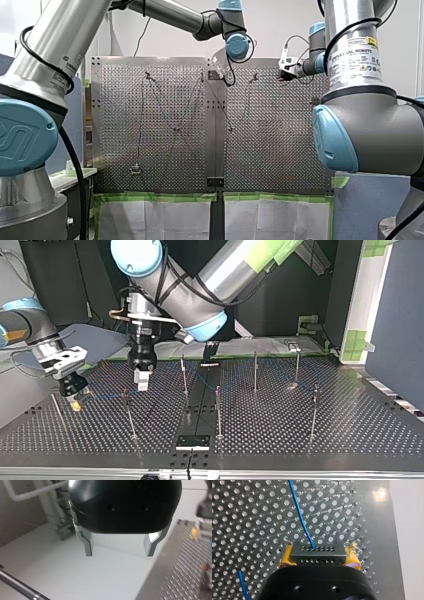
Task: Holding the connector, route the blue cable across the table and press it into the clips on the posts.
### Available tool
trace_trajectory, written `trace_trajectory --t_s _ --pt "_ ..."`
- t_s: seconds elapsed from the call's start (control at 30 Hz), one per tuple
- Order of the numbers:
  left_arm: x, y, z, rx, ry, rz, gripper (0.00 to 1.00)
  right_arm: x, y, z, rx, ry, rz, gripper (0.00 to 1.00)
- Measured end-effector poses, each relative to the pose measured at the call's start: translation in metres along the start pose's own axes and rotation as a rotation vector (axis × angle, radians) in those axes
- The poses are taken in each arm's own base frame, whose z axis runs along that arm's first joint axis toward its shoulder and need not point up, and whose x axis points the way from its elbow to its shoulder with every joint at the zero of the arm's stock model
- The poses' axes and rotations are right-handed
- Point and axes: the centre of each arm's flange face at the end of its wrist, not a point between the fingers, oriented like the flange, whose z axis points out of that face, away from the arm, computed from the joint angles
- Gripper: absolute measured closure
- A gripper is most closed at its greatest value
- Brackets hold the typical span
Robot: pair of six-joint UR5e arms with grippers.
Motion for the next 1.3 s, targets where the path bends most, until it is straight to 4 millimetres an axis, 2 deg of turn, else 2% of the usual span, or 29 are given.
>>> trace_trajectory --t_s 0.53,0.67,0.77,0.93,1.3 --pt "-0.041 -0.038 -0.091 0.02 -0.066 -0.277 0.0 -0.001 -0.002 0.001 0.001 -0.001 -0.004 1.0" --pt "-0.043 -0.046 -0.111 0.055 -0.057 -0.334 0.0 -0.001 -0.003 0.001 0.002 -0.001 -0.004 1.0" --pt "-0.029 -0.051 -0.126 0.095 -0.029 -0.364 0.0 -0.001 -0.004 0.001 0.003 -0.002 -0.005 1.0" --pt "0.012 -0.044 -0.137 0.134 0.022 -0.387 0.0 -0.002 -0.005 0.002 0.004 -0.002 -0.005 1.0" --pt "0.108 -0.001 -0.164 0.073 0.081 -0.304 0.0 -0.003 -0.007 0.003 0.008 -0.004 -0.007 1.0"
